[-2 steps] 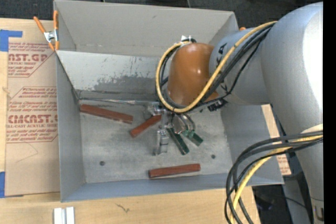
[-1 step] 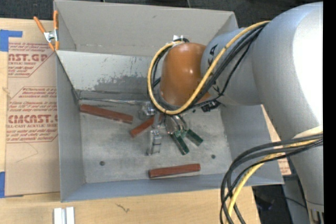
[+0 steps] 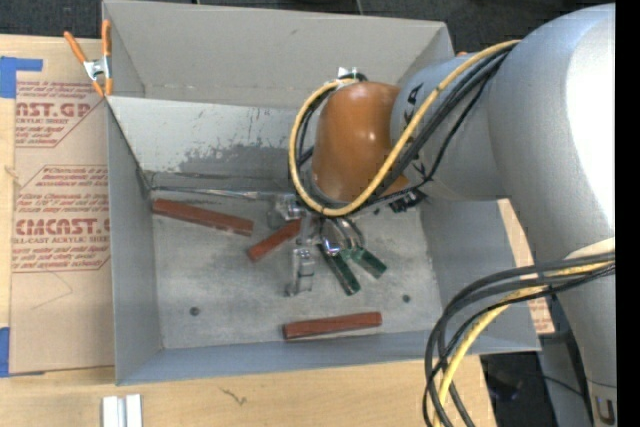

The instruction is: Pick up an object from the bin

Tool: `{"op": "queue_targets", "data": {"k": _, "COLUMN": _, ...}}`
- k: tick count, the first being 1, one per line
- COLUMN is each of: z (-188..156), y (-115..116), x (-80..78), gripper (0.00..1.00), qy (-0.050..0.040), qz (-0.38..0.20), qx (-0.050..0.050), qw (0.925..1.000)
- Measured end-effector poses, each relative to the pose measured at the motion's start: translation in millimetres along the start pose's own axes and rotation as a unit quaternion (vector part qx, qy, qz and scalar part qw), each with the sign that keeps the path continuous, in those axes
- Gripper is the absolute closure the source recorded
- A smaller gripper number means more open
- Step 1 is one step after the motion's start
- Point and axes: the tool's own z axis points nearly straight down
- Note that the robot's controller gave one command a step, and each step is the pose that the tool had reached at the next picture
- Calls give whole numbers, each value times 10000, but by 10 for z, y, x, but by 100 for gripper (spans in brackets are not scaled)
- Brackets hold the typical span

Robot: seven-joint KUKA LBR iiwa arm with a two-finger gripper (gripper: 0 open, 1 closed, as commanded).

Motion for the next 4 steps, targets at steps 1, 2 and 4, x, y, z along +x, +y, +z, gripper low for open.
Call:
{"op": "queue_targets", "data": {"k": 1, "z": -8, "y": 101, "x": -16, "gripper": 100, "qy": -11, "qz": 69, "qx": 0, "qw": 10000}}
{"op": "queue_targets", "data": {"k": 2, "z": -8, "y": 101, "x": -16, "gripper": 100, "qy": -10, "qz": 69, "qx": -1, "qw": 10000}}
{"op": "queue_targets", "data": {"k": 4, "z": -166, "y": 101, "x": 17, "gripper": 100, "qy": 52, "qz": 69, "qx": 4, "qw": 10000}}
